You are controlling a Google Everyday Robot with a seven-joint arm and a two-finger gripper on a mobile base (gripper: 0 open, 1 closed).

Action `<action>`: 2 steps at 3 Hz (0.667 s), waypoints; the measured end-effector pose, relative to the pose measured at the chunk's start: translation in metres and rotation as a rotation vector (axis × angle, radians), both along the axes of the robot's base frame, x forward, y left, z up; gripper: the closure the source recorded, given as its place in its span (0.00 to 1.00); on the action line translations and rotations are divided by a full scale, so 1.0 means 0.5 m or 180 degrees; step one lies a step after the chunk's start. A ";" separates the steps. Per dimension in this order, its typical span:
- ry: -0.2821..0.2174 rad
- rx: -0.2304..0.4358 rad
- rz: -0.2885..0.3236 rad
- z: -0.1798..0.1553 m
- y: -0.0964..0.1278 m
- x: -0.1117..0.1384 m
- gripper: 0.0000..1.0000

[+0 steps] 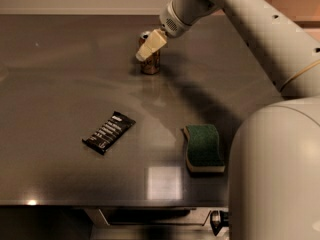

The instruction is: Knock orange can over

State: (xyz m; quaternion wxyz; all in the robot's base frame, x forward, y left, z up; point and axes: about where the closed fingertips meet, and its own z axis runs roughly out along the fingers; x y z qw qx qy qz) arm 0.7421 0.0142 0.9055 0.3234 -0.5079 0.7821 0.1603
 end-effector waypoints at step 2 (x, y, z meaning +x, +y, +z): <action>0.0008 0.0119 -0.0027 0.013 -0.011 -0.019 0.65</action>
Offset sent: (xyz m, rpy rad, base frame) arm -0.0206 -0.0185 0.0197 0.0666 -0.0070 -0.0235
